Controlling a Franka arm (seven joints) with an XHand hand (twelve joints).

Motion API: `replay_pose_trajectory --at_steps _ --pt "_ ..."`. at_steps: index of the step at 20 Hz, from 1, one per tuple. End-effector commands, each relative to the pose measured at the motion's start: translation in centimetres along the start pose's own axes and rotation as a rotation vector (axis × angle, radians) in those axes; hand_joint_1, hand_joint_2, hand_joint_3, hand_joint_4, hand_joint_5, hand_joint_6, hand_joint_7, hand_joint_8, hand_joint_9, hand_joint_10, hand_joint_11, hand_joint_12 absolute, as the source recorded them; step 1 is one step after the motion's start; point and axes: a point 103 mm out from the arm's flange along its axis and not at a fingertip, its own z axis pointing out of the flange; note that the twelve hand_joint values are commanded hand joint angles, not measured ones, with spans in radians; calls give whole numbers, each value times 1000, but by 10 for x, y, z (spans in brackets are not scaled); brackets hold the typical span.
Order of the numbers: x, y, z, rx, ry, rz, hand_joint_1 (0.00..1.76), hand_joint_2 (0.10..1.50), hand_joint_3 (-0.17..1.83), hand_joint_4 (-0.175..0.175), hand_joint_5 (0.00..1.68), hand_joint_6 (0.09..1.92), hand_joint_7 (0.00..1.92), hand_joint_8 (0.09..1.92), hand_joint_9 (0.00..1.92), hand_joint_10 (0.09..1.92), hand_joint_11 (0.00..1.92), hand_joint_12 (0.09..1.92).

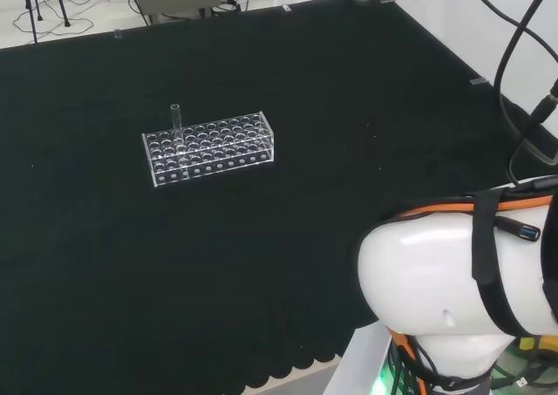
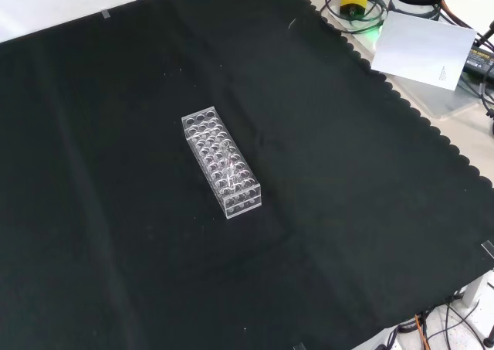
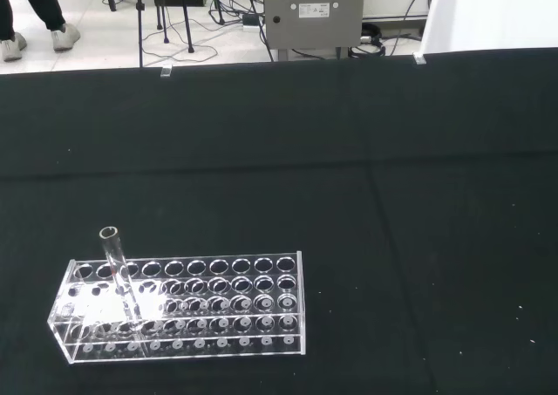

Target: Pick up the test tube.

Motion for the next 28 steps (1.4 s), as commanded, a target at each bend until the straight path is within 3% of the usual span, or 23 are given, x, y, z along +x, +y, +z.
replay_pose_trajectory --at_steps 1,5,8,17,28 --pt "2 1 0 -8 -8 -1 811 635 632 -68 211 422 181 926 235 971 51 1515" --pt "8 7 -1 -2 -1 -24 765 677 604 -72 177 218 86 917 99 1001 1 1514" --pt "14 14 0 9 15 -45 764 679 602 -72 180 203 83 917 95 1004 0 1515" --pt "43 67 15 57 39 -187 778 673 603 -76 209 180 116 922 123 1007 0 1534" --pt "68 120 46 148 17 -290 837 658 626 -107 344 198 323 928 303 980 113 1522"
